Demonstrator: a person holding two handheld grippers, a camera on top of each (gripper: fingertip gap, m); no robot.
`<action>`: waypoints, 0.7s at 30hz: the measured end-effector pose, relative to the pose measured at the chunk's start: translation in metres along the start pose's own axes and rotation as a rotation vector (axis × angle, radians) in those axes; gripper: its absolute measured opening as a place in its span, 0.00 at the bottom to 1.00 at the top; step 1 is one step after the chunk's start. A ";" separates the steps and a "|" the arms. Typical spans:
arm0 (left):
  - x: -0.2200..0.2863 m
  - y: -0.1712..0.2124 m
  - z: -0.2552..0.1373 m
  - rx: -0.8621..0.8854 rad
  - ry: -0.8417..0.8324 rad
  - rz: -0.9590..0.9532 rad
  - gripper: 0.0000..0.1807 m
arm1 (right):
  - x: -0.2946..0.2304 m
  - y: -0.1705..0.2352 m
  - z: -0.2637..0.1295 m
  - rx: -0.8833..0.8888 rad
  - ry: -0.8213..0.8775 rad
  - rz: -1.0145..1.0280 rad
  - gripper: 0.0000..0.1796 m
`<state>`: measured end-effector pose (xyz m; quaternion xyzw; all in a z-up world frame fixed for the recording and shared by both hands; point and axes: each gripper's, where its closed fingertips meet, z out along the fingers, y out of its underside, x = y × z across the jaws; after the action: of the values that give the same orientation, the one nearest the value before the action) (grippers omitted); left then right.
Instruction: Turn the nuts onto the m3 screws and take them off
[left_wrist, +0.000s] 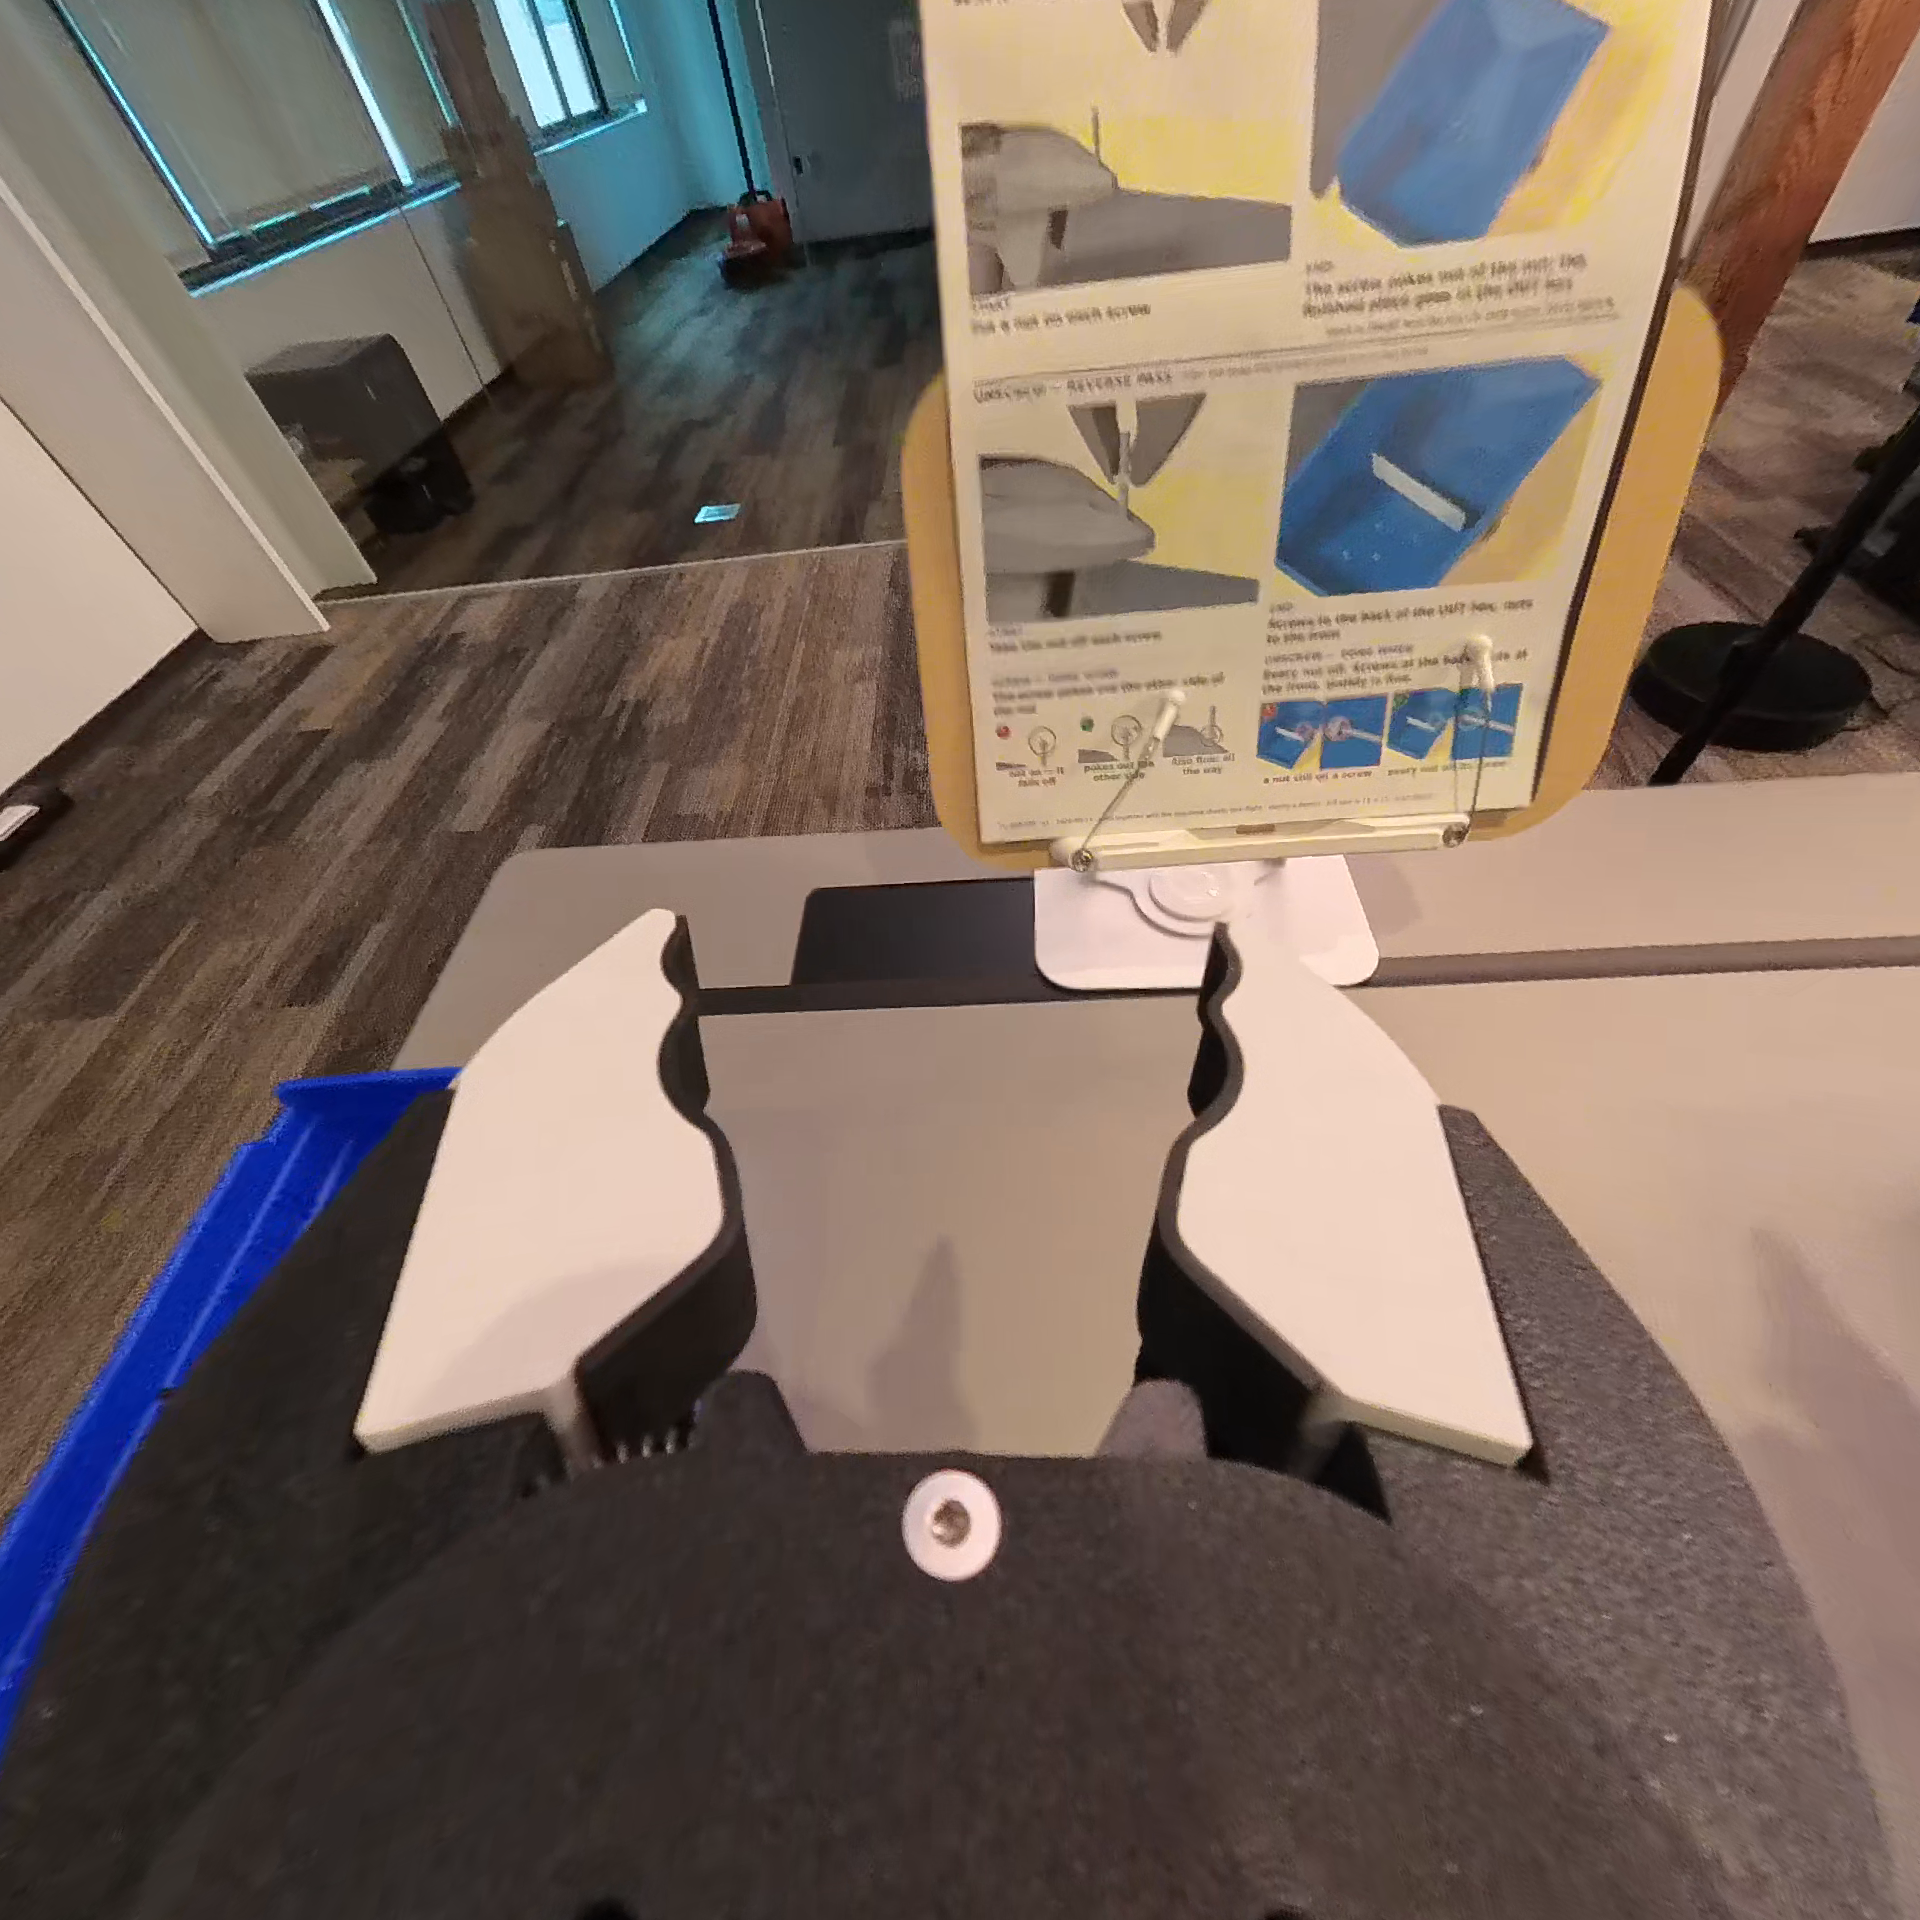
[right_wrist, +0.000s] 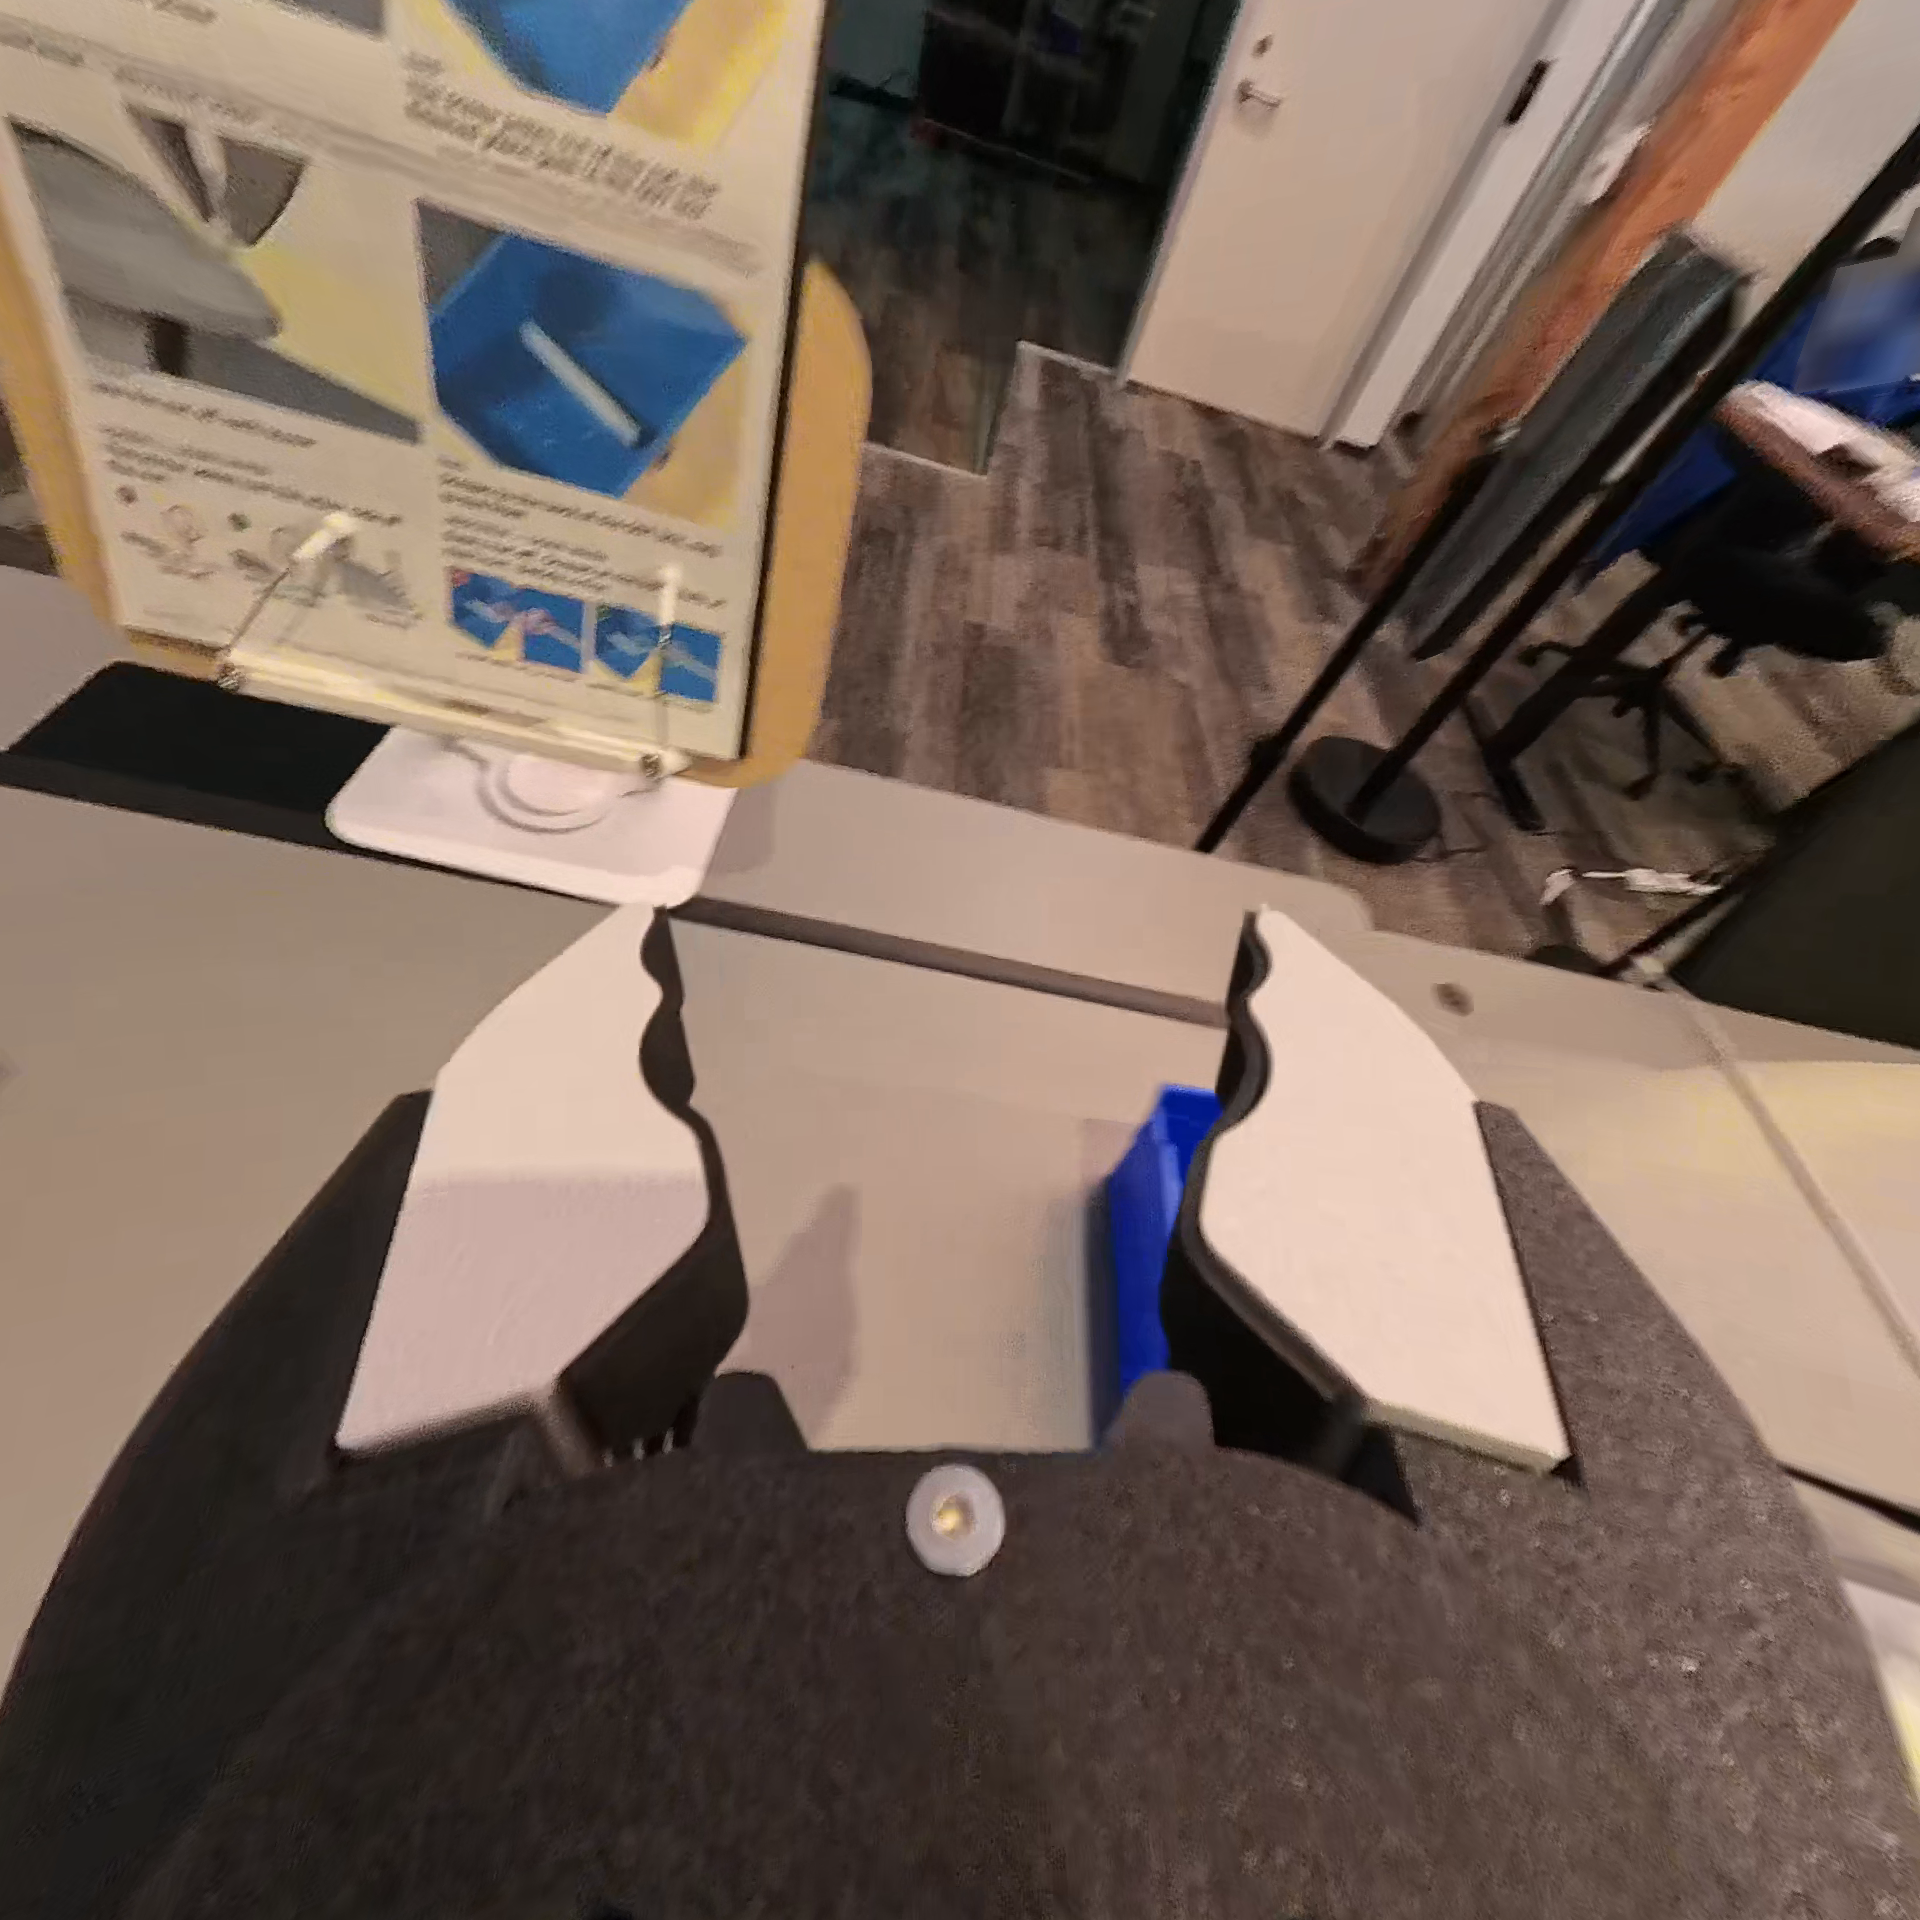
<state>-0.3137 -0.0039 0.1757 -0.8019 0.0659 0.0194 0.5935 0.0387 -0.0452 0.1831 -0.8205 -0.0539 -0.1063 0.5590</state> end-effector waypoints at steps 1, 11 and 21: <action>0.006 0.011 0.003 -0.002 -0.005 0.010 0.52 | -0.013 0.011 0.009 -0.010 -0.024 0.018 0.56; 0.032 0.137 0.044 -0.099 -0.014 -0.039 0.53 | -0.082 0.176 0.089 -0.265 -0.100 0.128 0.62; 0.026 0.234 0.076 -0.218 -0.054 -0.053 0.61 | -0.085 0.265 0.113 -0.395 -0.117 0.241 0.66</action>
<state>-0.3139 -0.0007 -0.0716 -0.8624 0.0262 0.0326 0.5045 0.0243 -0.0359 -0.1166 -0.9193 0.0340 0.0004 0.3921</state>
